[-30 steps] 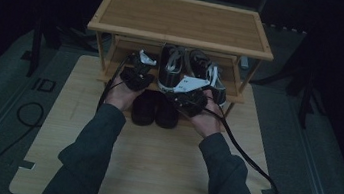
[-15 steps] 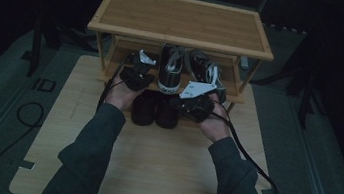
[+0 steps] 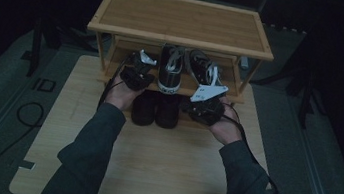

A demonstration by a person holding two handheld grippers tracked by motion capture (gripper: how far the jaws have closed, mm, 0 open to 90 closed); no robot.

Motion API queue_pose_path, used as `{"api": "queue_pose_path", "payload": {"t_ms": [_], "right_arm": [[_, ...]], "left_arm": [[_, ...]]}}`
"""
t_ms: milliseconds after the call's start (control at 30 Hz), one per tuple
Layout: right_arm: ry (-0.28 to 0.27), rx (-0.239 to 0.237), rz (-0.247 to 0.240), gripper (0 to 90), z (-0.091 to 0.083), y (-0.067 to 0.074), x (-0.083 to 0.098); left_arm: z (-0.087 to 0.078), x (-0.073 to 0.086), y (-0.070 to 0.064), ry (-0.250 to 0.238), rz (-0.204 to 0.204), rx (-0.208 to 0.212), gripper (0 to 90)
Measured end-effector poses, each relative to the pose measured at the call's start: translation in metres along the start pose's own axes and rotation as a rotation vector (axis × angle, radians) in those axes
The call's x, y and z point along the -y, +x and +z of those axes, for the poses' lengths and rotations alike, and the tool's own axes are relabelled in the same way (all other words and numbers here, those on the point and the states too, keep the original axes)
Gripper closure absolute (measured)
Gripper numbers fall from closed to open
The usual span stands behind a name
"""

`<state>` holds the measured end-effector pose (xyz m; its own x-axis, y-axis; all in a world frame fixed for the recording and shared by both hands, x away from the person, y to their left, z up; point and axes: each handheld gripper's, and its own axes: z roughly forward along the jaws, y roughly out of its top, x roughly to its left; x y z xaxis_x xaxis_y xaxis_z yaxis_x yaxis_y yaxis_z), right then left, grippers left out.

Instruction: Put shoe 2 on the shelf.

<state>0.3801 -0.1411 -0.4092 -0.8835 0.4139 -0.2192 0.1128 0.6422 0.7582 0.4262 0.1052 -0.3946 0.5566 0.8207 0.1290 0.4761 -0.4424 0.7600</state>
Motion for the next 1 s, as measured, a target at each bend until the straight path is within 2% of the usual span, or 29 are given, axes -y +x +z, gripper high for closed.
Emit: {"api": "queue_pose_path", "payload": {"t_ms": [367,1000], "right_arm": [[0.001,-0.009,0.016,83.9,-0.012,-0.006,0.009],[0.017,-0.041,-0.004,86.5,-0.027,-0.013,0.017]], "left_arm": [[0.0,0.0,0.002,0.0,-0.007,0.008,90.0],[0.0,0.001,0.002,-0.004,-0.014,0.017,90.0]]}}
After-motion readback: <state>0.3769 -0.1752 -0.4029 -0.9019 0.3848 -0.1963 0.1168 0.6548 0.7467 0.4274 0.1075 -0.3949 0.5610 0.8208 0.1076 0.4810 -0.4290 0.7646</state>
